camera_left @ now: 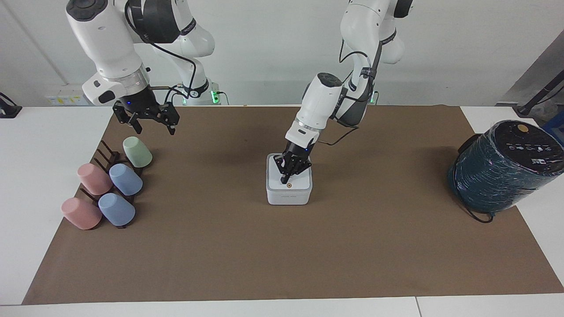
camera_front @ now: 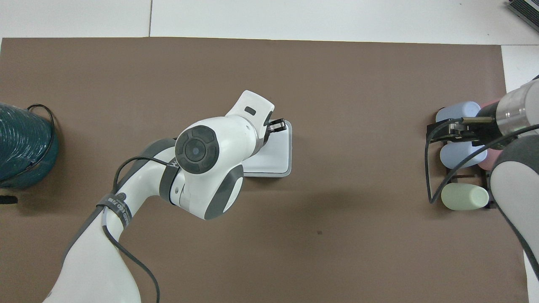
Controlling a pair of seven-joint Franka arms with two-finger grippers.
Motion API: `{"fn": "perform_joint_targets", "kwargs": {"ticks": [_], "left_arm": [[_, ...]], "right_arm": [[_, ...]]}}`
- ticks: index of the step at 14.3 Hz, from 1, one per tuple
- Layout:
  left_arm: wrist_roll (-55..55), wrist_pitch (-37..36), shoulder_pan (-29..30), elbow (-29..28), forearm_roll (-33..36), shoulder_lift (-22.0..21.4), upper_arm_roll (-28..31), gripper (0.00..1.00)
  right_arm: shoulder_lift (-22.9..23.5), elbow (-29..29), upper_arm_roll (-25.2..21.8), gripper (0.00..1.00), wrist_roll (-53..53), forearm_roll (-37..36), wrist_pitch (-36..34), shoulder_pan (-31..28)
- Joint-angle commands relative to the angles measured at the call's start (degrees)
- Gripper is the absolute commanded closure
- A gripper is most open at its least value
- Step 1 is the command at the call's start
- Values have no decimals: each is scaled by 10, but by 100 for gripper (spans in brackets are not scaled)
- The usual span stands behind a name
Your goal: Close trash can lid
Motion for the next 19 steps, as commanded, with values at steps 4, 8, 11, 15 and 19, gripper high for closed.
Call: {"fn": "perform_joint_targets", "kwargs": {"ticks": [4,8,11,15,19], "left_arm": [[26,-322,87,195,5,8,2,92],[185,-428,175,191,18,-58,0,89],[324,-490,249,190,22,-86,1,88],[409,-533,283,173,104,-113,4,74],[410,-542,284,168,151,-134,3,24]], "right_arm": [[-8,-7,-3,0,-15,11,0,-1],[-8,-7,-3,0,-15,11,0,-1],[-8,-7,-3,0,-15,11,0,-1],[-8,-7,-3,0,-15,11,0,-1],[-8,-7,-3,0,-15,11,0,-2]]}}
